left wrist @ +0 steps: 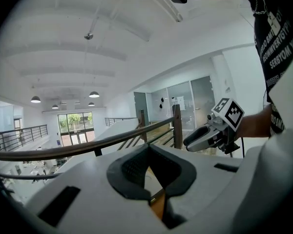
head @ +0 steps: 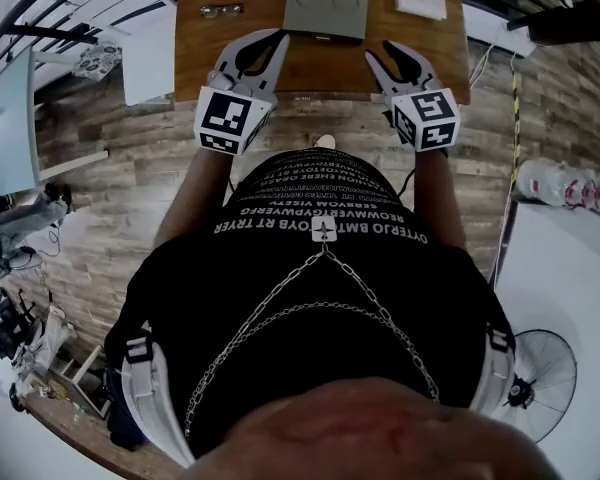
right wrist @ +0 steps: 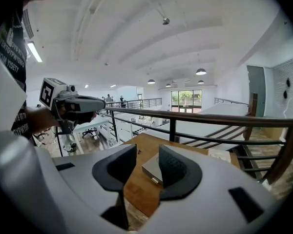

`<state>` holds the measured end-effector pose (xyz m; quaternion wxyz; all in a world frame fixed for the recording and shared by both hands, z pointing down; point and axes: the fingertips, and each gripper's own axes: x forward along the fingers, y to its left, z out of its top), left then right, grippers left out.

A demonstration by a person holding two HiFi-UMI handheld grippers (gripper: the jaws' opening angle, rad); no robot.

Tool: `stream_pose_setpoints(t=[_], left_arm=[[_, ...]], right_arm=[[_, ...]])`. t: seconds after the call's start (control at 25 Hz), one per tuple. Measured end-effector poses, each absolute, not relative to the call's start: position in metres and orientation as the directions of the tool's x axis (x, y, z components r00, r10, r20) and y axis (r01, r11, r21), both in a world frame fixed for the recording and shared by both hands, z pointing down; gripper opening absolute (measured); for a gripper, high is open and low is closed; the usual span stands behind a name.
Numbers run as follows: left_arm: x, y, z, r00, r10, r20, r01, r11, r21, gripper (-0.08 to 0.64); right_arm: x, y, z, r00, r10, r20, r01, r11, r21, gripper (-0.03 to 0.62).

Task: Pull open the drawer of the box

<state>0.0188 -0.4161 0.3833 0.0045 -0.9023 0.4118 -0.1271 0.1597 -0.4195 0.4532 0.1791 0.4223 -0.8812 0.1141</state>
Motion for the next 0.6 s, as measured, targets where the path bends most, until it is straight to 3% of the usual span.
stream_pose_setpoints(t=[0.2, 0.6], left_arm=[[0.035, -0.422, 0.39, 0.626, -0.741, 0.241, -0.74, -0.662, -0.114, 0.005], [0.002, -0.436, 0.399, 0.589, -0.755, 0.288, -0.766, -0.635, -0.1, 0.005]], right_arm=[[0.172, -0.435, 0.473, -0.594, -0.68, 0.43, -0.771, 0.633, -0.063, 0.138], [0.148, -0.448, 0.524, -0.603, -0.622, 0.499, -0.763, 0.632, -0.133, 0.138]])
